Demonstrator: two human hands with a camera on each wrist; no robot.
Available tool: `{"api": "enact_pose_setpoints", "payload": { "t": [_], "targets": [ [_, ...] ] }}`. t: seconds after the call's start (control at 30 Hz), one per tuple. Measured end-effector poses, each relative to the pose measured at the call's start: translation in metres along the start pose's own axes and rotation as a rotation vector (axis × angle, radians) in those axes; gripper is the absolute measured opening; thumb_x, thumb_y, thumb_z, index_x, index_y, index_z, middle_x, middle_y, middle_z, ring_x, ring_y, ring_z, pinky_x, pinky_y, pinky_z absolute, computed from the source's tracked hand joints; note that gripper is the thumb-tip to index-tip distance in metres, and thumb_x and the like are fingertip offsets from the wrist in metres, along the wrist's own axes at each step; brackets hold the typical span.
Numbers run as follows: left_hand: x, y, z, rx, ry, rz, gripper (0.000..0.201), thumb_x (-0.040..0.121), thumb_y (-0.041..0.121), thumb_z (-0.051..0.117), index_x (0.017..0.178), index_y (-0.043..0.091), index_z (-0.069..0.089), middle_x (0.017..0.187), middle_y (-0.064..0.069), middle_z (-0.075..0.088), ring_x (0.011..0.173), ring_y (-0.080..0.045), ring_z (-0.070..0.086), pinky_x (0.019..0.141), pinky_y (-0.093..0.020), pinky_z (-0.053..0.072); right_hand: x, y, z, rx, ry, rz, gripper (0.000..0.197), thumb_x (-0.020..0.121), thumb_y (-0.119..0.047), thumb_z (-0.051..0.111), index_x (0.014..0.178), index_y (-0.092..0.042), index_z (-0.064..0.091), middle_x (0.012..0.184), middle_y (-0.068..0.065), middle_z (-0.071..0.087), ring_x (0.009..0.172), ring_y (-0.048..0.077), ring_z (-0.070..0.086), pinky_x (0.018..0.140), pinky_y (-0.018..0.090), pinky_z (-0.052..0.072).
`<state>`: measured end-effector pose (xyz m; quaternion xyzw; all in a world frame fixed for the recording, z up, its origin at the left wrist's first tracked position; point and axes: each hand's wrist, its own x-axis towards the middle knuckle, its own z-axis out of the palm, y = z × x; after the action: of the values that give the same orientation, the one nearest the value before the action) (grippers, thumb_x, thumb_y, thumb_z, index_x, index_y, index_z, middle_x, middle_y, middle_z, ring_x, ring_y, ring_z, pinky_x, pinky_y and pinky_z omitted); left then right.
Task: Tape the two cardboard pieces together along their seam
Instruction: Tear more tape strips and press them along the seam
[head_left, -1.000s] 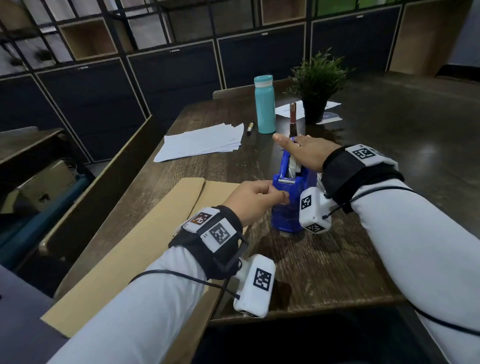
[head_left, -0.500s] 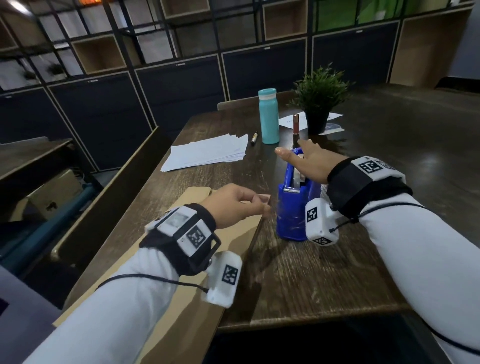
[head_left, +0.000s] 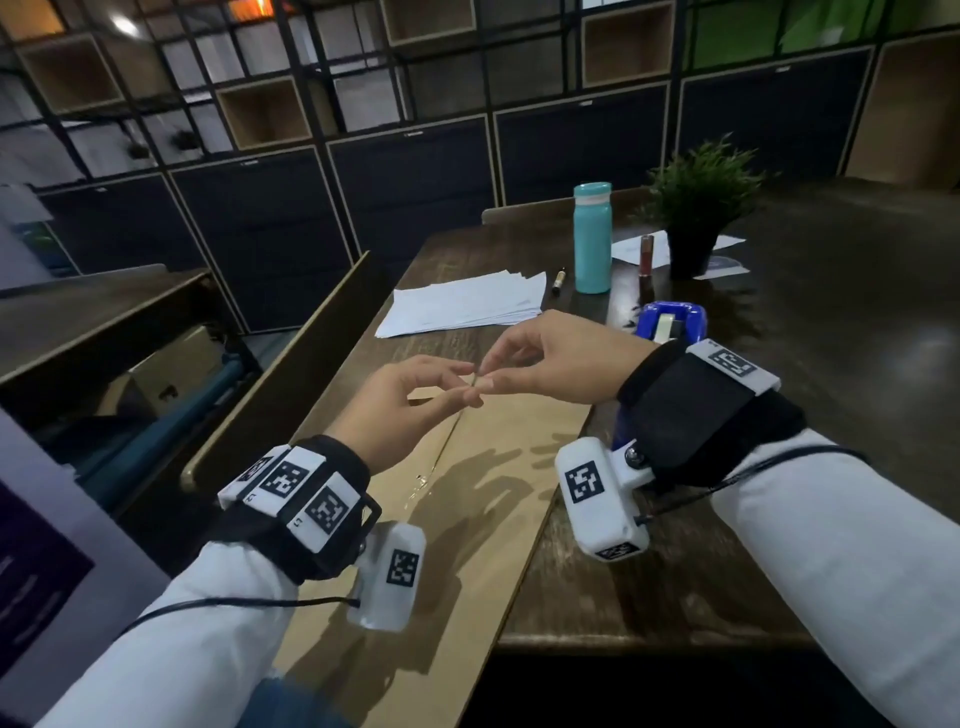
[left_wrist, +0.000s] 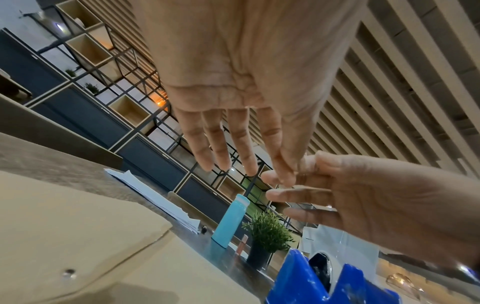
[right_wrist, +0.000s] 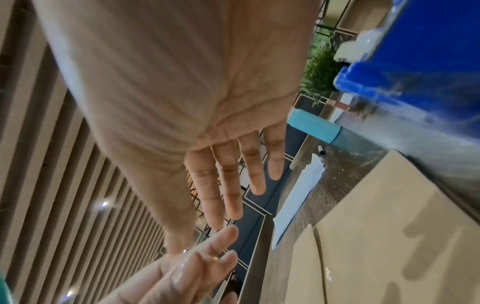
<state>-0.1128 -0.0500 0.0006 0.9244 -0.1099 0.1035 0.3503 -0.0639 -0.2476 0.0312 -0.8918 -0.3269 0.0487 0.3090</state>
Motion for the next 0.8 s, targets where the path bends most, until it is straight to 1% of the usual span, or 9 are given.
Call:
{"api": "enact_pose_setpoints", "payload": {
  "t": [0.17,0.27,0.33,0.4,0.5,0.57,0.63,0.7,0.8],
  "targets": [
    [-0.01,-0.013,-0.007,-0.016,0.018,-0.011,0.02,0.086,0.038,0.063,0.086,0.022,0.075,0.118,0.018,0.062,0.111,0.002,0.054,0.102,-0.031,0.038,0.013,-0.007,0.023,0.093,0.076,-0.028,0.018,0.085,-0.038,0.067,0.092,-0.022,0.072,0.095,-0.005,0.07,0.09,0.008,0.062,0.079,0.025,0.048],
    [-0.011,-0.017,-0.008,-0.044,0.025,-0.008,0.018,0.088,0.035,0.063,0.085,0.022,0.075,0.113,0.022,0.063,0.109,0.003,0.055,0.104,-0.035,0.04,0.017,-0.012,0.032,0.093,0.128,-0.063,0.013,0.088,-0.03,0.065,0.087,-0.018,0.07,0.083,-0.011,0.067,0.084,0.008,0.06,0.071,0.024,0.046],
    [-0.012,-0.021,-0.01,-0.091,0.026,-0.033,0.017,0.088,0.035,0.062,0.087,0.024,0.075,0.11,0.023,0.065,0.107,0.003,0.058,0.103,-0.037,0.043,0.02,-0.016,0.037,0.061,0.179,-0.091,0.01,0.089,-0.029,0.064,0.084,-0.021,0.068,0.085,-0.011,0.065,0.087,0.008,0.059,0.077,0.028,0.048],
    [-0.012,-0.026,-0.012,-0.116,0.007,-0.064,0.015,0.089,0.035,0.06,0.095,0.03,0.074,0.111,0.017,0.068,0.106,0.0,0.06,0.102,-0.037,0.046,0.023,-0.017,0.042,-0.016,0.221,-0.113,0.008,0.09,-0.028,0.061,0.084,-0.024,0.064,0.093,-0.01,0.062,0.092,0.008,0.057,0.084,0.031,0.048],
    [-0.009,-0.037,-0.019,-0.083,-0.125,-0.188,0.02,0.093,0.035,0.056,0.109,0.04,0.066,0.117,0.011,0.067,0.109,-0.011,0.061,0.098,-0.038,0.049,0.027,-0.016,0.05,-0.134,0.248,-0.1,0.005,0.092,-0.029,0.055,0.087,-0.028,0.056,0.098,-0.009,0.059,0.095,0.014,0.057,0.086,0.039,0.049],
    [-0.009,-0.045,-0.022,-0.012,-0.24,-0.3,0.03,0.095,0.034,0.054,0.124,0.034,0.057,0.122,0.008,0.063,0.113,-0.014,0.06,0.098,-0.036,0.049,0.028,-0.014,0.052,-0.113,0.276,-0.057,0.006,0.093,-0.028,0.053,0.088,-0.025,0.055,0.097,-0.006,0.061,0.092,0.018,0.058,0.083,0.039,0.049],
    [-0.008,-0.054,-0.024,0.124,-0.321,-0.357,0.038,0.095,0.033,0.054,0.133,0.029,0.051,0.132,0.007,0.057,0.116,-0.012,0.056,0.101,-0.033,0.046,0.029,-0.012,0.052,-0.064,0.26,-0.001,0.01,0.094,-0.026,0.053,0.093,-0.018,0.059,0.098,-0.002,0.062,0.09,0.018,0.058,0.079,0.032,0.047],
    [-0.007,-0.062,-0.026,0.286,-0.377,-0.389,0.037,0.094,0.038,0.053,0.131,0.033,0.053,0.134,0.009,0.055,0.118,-0.011,0.054,0.103,-0.032,0.042,0.03,-0.009,0.052,-0.033,0.196,0.051,0.017,0.095,-0.025,0.053,0.096,-0.011,0.062,0.098,0.001,0.064,0.091,0.018,0.058,0.076,0.029,0.043],
    [-0.006,-0.071,-0.026,0.396,-0.452,-0.443,0.031,0.092,0.043,0.053,0.123,0.043,0.058,0.129,0.008,0.058,0.111,-0.012,0.06,0.099,-0.035,0.048,0.035,-0.004,0.056,0.044,0.096,0.107,0.025,0.094,-0.023,0.053,0.098,-0.002,0.065,0.09,0.002,0.066,0.091,0.021,0.062,0.078,0.03,0.047]
  ]
}}
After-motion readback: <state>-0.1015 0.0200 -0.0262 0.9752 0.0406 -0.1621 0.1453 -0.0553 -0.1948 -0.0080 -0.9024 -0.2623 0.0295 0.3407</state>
